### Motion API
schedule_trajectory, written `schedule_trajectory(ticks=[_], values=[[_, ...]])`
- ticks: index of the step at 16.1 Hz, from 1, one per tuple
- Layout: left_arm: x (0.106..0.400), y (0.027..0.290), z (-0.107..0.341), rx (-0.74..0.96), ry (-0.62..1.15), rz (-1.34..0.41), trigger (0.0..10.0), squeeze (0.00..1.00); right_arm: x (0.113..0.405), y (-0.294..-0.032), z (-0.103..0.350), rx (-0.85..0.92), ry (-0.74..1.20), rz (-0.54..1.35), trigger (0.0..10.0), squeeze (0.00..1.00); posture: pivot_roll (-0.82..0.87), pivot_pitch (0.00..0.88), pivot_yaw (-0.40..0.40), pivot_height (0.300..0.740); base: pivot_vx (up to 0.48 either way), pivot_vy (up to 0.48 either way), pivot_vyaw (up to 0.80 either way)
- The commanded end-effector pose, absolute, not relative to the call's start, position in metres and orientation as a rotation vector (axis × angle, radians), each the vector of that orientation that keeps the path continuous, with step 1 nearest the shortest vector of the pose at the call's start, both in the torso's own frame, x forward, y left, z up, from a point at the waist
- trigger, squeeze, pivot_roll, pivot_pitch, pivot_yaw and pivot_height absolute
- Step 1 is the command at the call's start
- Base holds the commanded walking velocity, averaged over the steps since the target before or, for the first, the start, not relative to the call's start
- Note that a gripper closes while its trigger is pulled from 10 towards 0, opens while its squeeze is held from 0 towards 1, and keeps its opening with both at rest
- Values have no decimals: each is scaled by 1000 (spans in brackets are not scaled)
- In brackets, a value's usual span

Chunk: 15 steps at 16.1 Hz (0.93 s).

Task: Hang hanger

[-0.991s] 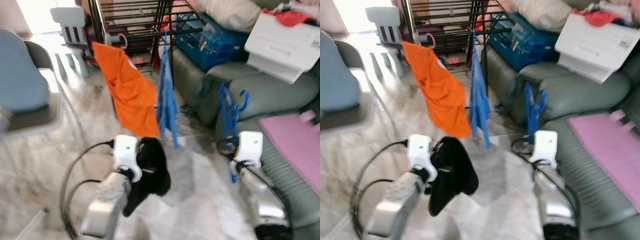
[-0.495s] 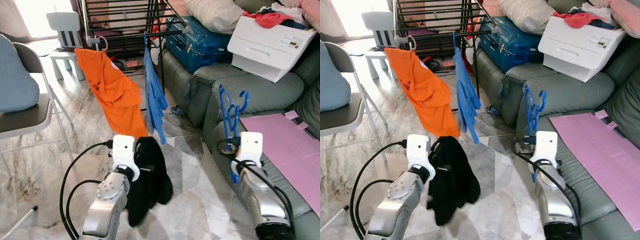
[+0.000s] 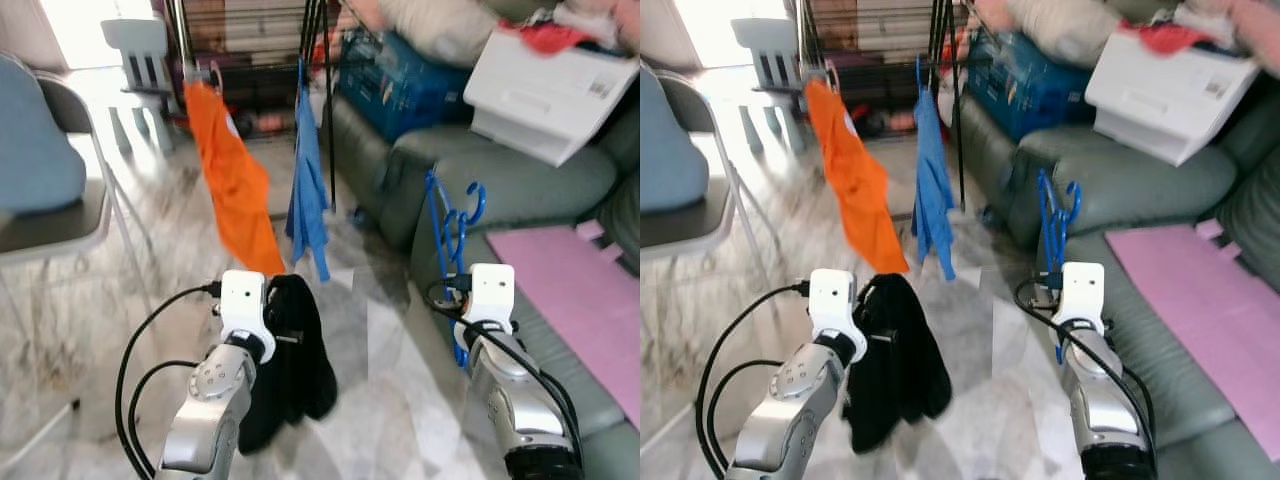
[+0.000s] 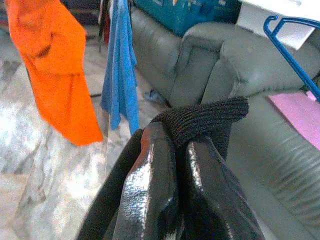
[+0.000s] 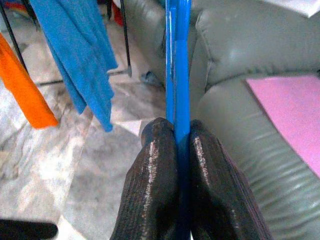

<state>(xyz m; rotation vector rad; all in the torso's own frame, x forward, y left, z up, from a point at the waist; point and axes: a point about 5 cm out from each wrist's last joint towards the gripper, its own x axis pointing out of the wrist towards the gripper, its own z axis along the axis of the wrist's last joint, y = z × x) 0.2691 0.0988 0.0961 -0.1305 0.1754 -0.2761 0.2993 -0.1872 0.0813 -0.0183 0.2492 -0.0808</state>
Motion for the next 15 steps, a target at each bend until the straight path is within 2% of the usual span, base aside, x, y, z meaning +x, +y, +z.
schedule_trajectory(ticks=[1,13,15], values=[[270,97,103,-131,150,-282,10000,0,300,-187,84,-16,242,-88,10000,0,-93,52,-18,740,-307,0,0],[271,96,105,-120,144,-293,10000,0,302,-187,85,-11,232,-93,10000,0,-96,52,-17,740,-312,0,0],[271,96,105,-120,139,-292,10000,0,302,-186,85,0,226,-93,10000,0,-96,53,-16,740,0,0,0]])
